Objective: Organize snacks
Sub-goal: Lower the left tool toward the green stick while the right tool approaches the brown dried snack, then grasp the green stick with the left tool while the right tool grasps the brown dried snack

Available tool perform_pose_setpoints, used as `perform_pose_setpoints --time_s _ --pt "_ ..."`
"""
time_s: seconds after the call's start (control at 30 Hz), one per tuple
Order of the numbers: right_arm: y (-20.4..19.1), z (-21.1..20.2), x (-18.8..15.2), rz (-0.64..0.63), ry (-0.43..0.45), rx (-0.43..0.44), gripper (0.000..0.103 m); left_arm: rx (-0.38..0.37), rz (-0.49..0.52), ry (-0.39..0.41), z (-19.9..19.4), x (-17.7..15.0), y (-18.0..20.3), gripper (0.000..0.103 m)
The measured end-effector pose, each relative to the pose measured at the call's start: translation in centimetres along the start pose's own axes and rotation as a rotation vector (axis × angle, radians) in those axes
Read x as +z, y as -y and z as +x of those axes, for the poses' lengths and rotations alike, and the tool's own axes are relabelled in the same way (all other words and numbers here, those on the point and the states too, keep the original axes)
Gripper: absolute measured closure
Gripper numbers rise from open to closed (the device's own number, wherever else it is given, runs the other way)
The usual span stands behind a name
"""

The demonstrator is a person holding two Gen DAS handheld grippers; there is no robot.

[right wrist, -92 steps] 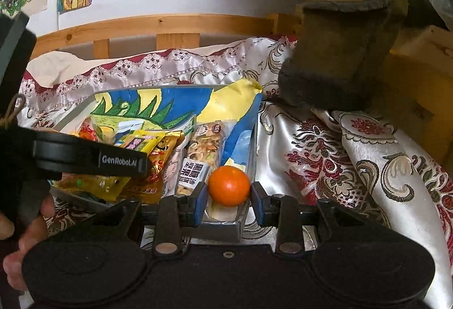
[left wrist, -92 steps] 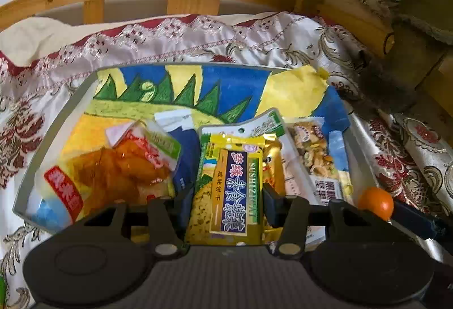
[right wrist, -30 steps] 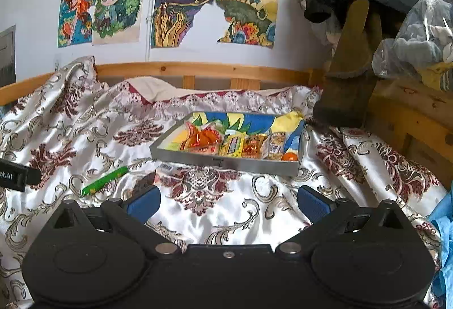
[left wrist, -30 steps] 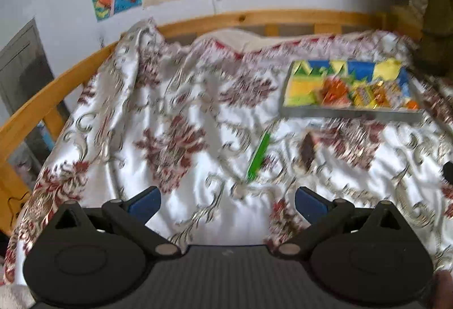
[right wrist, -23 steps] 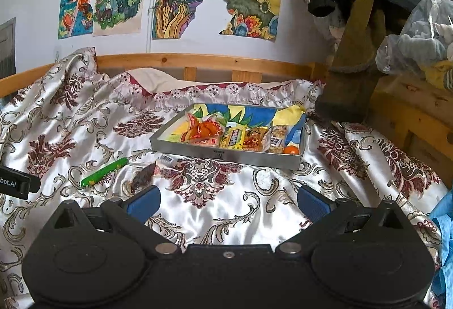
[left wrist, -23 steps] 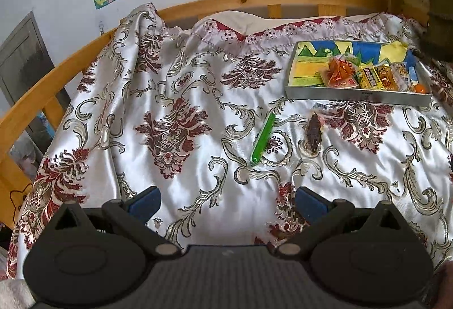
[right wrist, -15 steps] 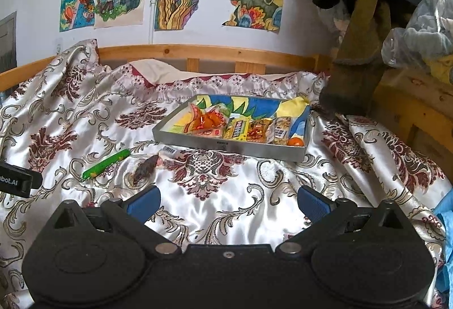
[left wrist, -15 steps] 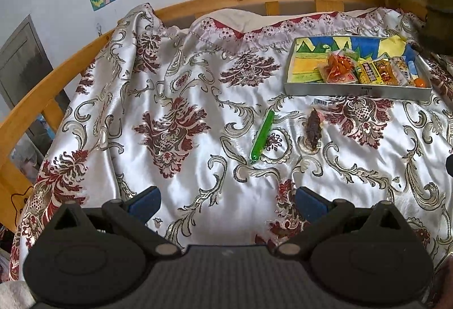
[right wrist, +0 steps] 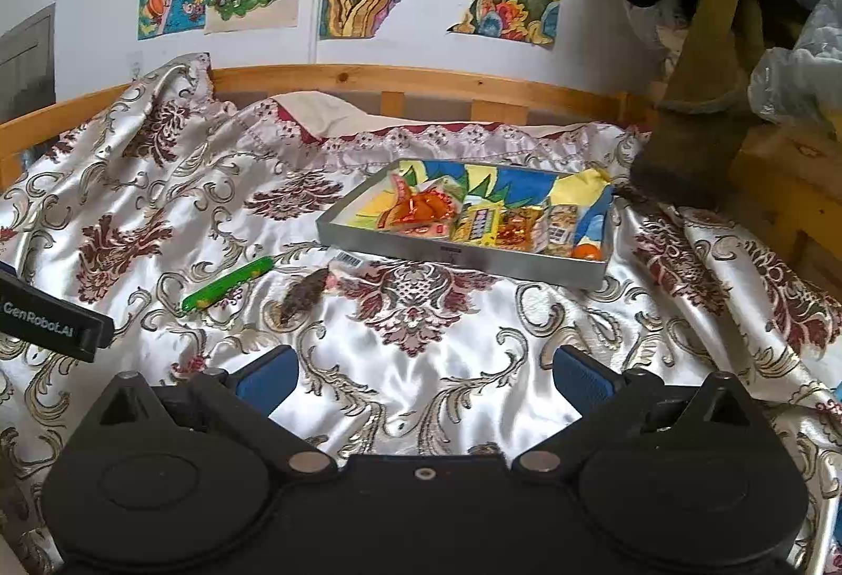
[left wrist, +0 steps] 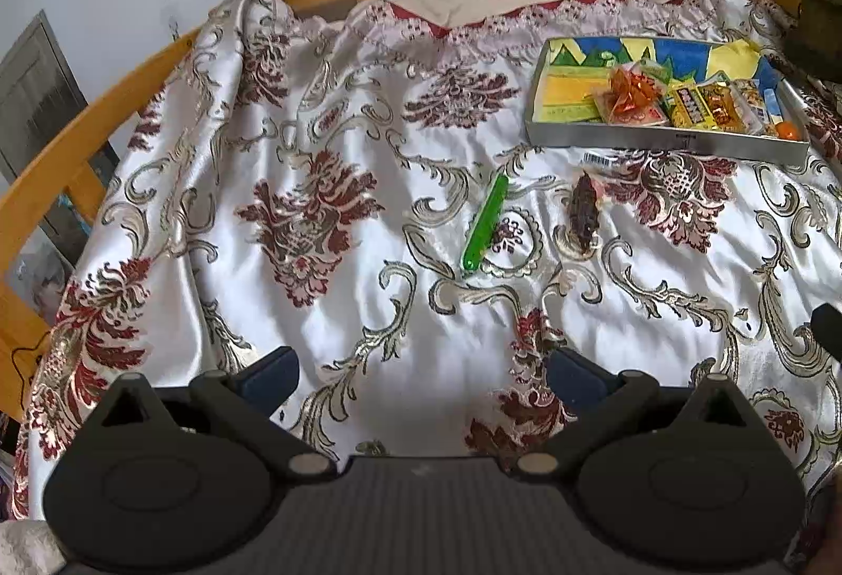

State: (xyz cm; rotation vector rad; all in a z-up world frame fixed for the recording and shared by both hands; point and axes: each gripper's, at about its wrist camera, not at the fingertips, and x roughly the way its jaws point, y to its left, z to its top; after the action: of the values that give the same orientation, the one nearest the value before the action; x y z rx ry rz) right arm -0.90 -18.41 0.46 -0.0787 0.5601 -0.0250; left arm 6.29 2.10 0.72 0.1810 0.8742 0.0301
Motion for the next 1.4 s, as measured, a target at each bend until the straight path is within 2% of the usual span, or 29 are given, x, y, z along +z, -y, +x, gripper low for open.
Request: perform_pose_setpoints --time_s 0.17,0.3,0.4,0.53,0.67,0.83,0.93,1.03,1.17,1.4 --pt "-0.3 0.5 0.0 -0.004 -0.012 0.030 0.001 -0.124 -0.052 -0.100 1.9 1.6 -1.4 0.000" --pt "-0.4 1.1 0.1 0.017 -0.028 0.064 0.001 -0.133 -0.068 -0.100 3.2 2.9 -2.5 0.000" --pt "-0.6 2.2 0.5 0.037 -0.047 0.105 0.001 -0.131 -0.028 -0.086 4.5 4.3 -2.7 0.000" --pt "-1.3 4.3 0.9 0.016 -0.055 0.162 0.001 -0.183 0.081 -0.064 6.7 6.6 -1.9 0.000" --pt "-2.4 6.3 1.0 -0.036 -0.049 0.169 0.001 -0.177 0.155 -0.018 8.5 8.0 -1.1 0.000" --pt "-3.7 8.6 1.3 -0.059 -0.042 0.196 0.001 -0.149 0.202 -0.002 10.2 8.5 -0.9 0.000" --pt "-4.5 9.9 1.7 -0.076 -0.038 0.198 0.001 -0.127 0.165 0.002 11.0 8.8 -1.4 0.000" --pt "-5.1 11.2 1.8 -0.095 -0.038 0.186 0.001 -0.141 0.123 -0.005 11.9 9.0 -2.0 0.000" --pt "-5.7 12.6 1.4 -0.119 -0.039 0.163 0.001 -0.130 0.118 -0.003 13.3 9.2 -2.1 0.000" --pt "-6.2 14.6 1.2 -0.111 -0.043 0.172 0.001 -0.184 0.110 -0.042 15.1 9.4 -2.1 0.000"
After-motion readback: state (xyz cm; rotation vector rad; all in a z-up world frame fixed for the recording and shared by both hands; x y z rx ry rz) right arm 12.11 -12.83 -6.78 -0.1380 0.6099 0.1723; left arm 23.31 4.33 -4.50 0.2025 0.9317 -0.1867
